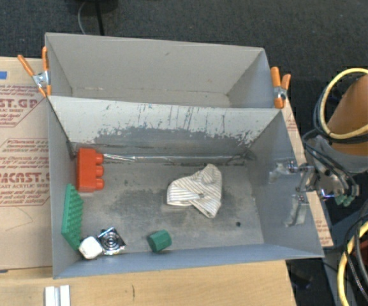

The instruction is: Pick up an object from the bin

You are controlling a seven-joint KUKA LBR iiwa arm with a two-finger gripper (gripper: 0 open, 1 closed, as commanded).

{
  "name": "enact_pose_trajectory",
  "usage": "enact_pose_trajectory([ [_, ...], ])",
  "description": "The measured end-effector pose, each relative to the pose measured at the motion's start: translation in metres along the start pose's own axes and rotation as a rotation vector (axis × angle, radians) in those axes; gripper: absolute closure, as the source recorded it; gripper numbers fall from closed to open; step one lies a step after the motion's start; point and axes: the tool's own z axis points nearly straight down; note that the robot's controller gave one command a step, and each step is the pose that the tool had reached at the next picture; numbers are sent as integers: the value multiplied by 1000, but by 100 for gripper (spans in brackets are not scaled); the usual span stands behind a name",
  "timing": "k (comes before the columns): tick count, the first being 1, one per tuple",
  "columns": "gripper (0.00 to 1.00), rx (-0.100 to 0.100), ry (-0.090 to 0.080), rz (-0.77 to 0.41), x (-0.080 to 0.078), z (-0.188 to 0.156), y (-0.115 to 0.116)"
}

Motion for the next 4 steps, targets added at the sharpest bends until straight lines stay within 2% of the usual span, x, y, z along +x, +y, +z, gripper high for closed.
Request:
enact_pose_trajectory([
  [1, 0, 2, -8, -2, -2, -4, 1],
  [2, 0, 5, -13, -46, -42, 36, 38],
  [3, 0, 0, -13, 4, -60, 106, 66],
  [4, 0, 2, -2, 10, -59, 126, 93],
])
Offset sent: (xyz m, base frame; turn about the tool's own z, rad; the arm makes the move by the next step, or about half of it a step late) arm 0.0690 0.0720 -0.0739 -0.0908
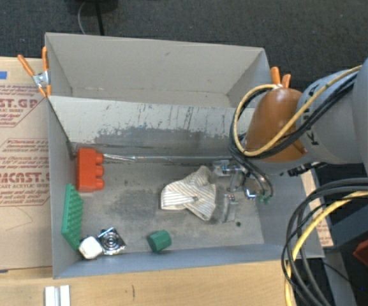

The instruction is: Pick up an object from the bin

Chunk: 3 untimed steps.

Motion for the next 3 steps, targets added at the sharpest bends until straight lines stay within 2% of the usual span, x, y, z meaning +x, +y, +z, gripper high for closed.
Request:
enact_pose_trajectory([
  [1, 0, 0, -16, -70, -16, 3, 18],
  [2, 100, 0, -6, -187, -22, 13, 57],
  [3, 100, 0, -6, -187, -22, 13, 57],
])
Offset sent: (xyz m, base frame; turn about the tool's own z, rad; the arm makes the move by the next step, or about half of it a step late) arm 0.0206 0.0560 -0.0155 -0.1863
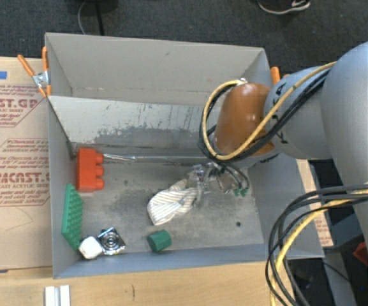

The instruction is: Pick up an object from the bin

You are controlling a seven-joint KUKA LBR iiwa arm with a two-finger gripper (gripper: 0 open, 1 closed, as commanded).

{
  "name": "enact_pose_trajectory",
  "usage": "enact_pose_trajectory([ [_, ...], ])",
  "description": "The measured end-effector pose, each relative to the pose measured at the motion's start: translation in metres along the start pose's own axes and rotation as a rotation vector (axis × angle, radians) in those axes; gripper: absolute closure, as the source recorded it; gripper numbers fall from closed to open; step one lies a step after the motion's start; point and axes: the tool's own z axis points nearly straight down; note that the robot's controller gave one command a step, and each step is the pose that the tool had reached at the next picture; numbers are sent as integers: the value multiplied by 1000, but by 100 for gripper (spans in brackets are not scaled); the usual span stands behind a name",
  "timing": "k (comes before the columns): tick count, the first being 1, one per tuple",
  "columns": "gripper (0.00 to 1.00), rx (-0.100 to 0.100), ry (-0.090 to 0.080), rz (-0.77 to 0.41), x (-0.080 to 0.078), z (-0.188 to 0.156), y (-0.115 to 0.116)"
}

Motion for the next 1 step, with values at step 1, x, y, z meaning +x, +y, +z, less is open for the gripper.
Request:
enact_pose_trajectory([
  [1, 100, 2, -10, -77, 5, -166, -3],
])
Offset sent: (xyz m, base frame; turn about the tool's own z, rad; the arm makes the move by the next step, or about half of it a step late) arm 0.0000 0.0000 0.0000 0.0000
